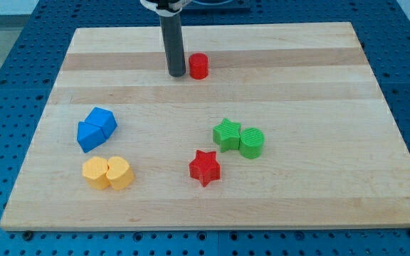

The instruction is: Slightly push the red circle to the right

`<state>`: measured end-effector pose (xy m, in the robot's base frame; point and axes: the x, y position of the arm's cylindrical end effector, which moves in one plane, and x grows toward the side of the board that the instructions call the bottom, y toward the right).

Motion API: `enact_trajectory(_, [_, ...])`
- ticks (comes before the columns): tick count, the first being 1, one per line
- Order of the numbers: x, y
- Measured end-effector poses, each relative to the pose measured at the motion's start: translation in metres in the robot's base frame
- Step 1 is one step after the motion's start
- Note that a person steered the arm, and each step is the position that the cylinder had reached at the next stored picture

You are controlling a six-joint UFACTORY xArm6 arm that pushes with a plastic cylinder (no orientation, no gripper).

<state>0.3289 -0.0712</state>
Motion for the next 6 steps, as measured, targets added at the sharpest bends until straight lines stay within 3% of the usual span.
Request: enact_trajectory(6, [0.001, 0.025])
